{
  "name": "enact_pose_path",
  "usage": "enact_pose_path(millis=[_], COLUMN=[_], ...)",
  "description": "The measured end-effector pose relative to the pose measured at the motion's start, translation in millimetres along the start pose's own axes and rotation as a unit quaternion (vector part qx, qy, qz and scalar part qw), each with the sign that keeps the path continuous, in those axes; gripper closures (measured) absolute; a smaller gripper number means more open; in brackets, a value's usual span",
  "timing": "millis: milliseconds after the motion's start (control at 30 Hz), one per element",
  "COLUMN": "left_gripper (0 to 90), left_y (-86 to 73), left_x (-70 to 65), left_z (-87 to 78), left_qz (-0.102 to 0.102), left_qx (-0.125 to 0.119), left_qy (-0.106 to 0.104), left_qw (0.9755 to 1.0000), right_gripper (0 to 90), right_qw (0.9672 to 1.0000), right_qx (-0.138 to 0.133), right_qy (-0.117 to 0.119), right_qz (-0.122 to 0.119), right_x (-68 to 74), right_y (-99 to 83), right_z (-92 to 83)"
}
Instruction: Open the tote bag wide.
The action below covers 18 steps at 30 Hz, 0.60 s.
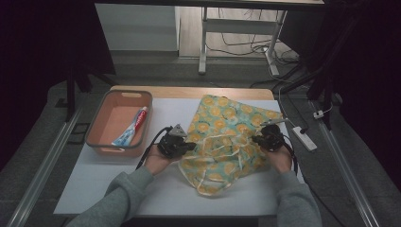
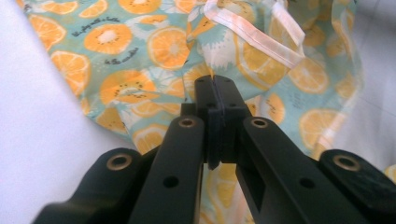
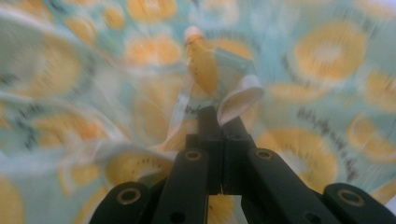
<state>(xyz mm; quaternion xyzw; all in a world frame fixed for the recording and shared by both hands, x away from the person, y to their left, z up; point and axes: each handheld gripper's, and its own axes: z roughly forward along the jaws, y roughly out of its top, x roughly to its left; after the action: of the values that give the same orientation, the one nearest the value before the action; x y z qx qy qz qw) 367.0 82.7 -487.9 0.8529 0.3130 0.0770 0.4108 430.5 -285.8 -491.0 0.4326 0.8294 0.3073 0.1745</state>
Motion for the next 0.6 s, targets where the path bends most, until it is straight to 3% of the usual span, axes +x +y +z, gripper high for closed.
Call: enact_pose_path(millis=[133, 167, 200, 233, 267, 333, 433, 500, 533, 600], left_gripper=[89.3, 89.3, 89.3, 89.3, 89.3, 89.3, 89.3, 89.3, 89.3, 89.3], left_y=[1.1, 1.6, 2.1, 2.6, 3.2, 4.1, 4.5, 4.4, 4.4, 4.2], left_x=[1.5, 0.7, 0.2, -0.5, -0.9, -1.6, -1.5, -1.0, -0.6, -0.1], left_z=[0.9, 0.7, 0.4, 0.0, -0.5, -1.1, -1.3, -1.5, -1.7, -2.2], left_qz=[-0.006, -0.005, -0.003, -0.002, -0.001, -0.001, 0.0, 0.0, 0.0, -0.003], left_qx=[-0.004, -0.004, -0.005, -0.006, -0.007, -0.008, -0.008, -0.008, -0.007, -0.008], left_qy=[-0.002, -0.002, -0.002, -0.002, -0.001, -0.002, -0.003, -0.002, -0.002, -0.004], left_qw=[1.0, 1.0, 1.0, 1.0, 1.0, 1.0, 1.0, 1.0, 1.0, 1.0], right_gripper=[88.6, 84.5, 75.0, 59.5, 52.8, 43.8, 35.5, 33.2, 30.2, 30.1], right_qw=[0.9997, 0.9998, 0.9999, 0.9998, 0.9993, 0.997, 0.9923, 0.9906, 0.9861, 0.9846], right_qx=[0.019, 0.018, 0.011, -0.015, -0.033, -0.064, -0.078, -0.08, -0.077, -0.076], right_qy=[0.015, 0.012, 0.01, 0.006, 0.003, 0.009, 0.047, 0.057, 0.074, 0.079], right_qz=[0.001, -0.001, -0.002, -0.01, -0.02, -0.043, -0.084, -0.095, -0.127, -0.136], right_x=[-4.8, -3.6, -2.4, 2.0, 6.0, 17.1, 44.1, 51.7, 74.7, 81.3], right_y=[-7.8, -8.1, -6.8, -1.6, 3.0, 14.5, 32.4, 35.2, 41.3, 42.9], right_z=[2.2, -1.4, -6.8, -21.6, -32.0, -53.2, -75.2, -77.2, -77.5, -76.2])
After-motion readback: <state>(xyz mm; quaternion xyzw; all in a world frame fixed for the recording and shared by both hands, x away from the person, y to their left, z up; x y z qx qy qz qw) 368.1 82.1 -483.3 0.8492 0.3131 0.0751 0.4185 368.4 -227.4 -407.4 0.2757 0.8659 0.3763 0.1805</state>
